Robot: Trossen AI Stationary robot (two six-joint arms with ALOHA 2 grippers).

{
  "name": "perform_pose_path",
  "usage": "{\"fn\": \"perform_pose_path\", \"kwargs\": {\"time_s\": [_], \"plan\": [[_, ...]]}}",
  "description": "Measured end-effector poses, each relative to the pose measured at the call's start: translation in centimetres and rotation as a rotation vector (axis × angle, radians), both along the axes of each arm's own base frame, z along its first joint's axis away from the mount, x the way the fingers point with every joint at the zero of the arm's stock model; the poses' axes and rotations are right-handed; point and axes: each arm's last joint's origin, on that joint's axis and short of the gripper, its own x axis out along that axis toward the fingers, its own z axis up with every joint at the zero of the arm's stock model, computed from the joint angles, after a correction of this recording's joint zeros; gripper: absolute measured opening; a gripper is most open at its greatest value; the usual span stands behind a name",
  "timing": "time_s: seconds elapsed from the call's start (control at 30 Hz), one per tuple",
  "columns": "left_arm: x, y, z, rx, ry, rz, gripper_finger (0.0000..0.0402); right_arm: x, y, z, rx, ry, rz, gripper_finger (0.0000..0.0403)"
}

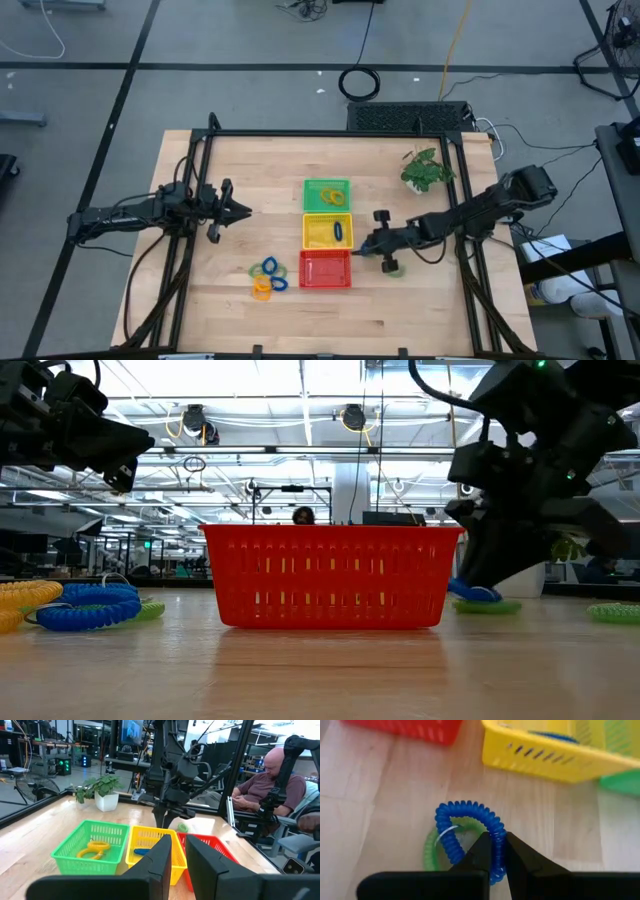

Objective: Sort spring keychains into baskets
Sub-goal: Put the blue spring keychain into the yellow basket

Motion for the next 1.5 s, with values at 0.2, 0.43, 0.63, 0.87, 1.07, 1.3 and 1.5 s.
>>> {"fn": "perform_pose_path", "kwargs": {"time_s": [0.2,0.43,0.63,0.87,1.07,1.3,1.5], "plan": [[0.0,0.0,0.0,0.0,-0.001,-0.001,0.006,-1.6,0.1,0.3,0.026,0.106,-0.065,0.002],[0.0,0.0,0.0,0.0,0.0,-0.001,0.006,-3.7,0.1,1.7,0.07,0.177,-0.151,0.002],[0.0,0.0,0.0,0.0,-0.001,0.0,0.0061,-4.5,0.1,3.4,0.123,0.11,-0.18,0.002],[0.0,0.0,0.0,-0.001,0.003,0.0,0.0061,-4.0,0.3,4.9,0.165,-0.042,-0.14,0.002],[0.0,0.0,0.0,0.0,0.0,0.0,0.006,-3.1,0.6,5.5,0.165,-0.143,-0.085,0.002],[0.0,0.0,0.0,0.0,-0.001,0.0,0.006,-2.4,0.8,6.3,0.155,-0.247,-0.029,0.002],[0.0,0.0,0.0,0.0,0.002,-0.001,0.0061,-1.9,0.9,6.9,0.136,-0.322,0.015,0.002]]}}
